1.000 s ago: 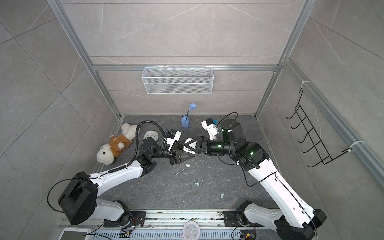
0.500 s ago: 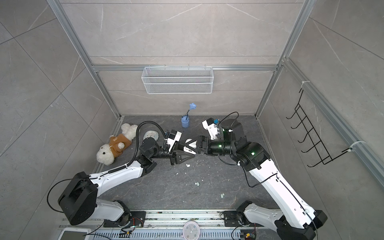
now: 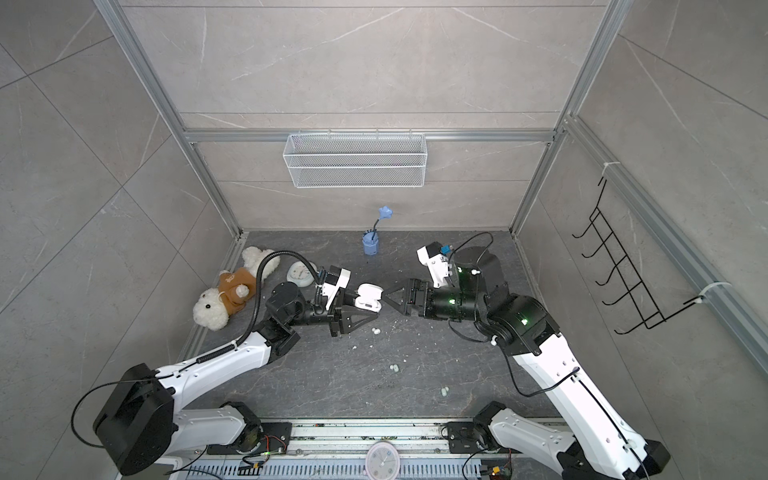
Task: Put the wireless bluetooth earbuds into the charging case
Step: 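Open the right gripper and draw it back from the case, then move the right gripper over the second white earbud on the table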
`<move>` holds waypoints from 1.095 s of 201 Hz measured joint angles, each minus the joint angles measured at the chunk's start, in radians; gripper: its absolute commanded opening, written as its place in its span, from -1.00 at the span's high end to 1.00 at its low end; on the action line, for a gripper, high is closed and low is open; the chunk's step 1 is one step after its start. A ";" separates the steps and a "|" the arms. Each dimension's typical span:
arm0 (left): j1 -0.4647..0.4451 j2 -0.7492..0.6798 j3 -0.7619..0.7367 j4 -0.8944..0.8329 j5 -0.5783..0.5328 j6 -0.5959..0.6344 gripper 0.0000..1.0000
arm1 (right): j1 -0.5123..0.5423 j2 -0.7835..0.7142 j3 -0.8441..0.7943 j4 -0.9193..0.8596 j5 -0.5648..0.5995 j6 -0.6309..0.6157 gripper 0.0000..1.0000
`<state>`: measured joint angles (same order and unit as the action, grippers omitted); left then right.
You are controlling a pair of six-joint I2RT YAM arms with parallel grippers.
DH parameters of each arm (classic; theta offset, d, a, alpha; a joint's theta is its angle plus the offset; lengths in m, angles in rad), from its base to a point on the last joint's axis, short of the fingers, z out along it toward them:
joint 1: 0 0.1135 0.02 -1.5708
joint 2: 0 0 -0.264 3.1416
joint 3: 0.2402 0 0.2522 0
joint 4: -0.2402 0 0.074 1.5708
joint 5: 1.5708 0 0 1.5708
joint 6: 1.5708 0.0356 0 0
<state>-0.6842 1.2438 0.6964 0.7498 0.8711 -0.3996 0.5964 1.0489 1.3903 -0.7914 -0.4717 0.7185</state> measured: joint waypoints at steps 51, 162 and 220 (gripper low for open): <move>0.000 -0.147 -0.041 -0.137 -0.025 0.052 0.71 | 0.000 0.051 -0.096 -0.008 0.129 0.027 -0.83; 0.000 -0.248 -0.066 -0.293 -0.059 0.111 0.71 | 0.054 0.507 -0.395 0.351 0.166 0.190 -0.73; 0.000 -0.250 -0.067 -0.306 -0.062 0.116 0.71 | 0.085 0.659 -0.396 0.515 0.156 0.261 -0.72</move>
<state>-0.6846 0.9936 0.6292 0.4438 0.8089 -0.2832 0.6815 1.7077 0.9939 -0.2764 -0.3161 0.9791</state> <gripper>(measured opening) 0.419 0.861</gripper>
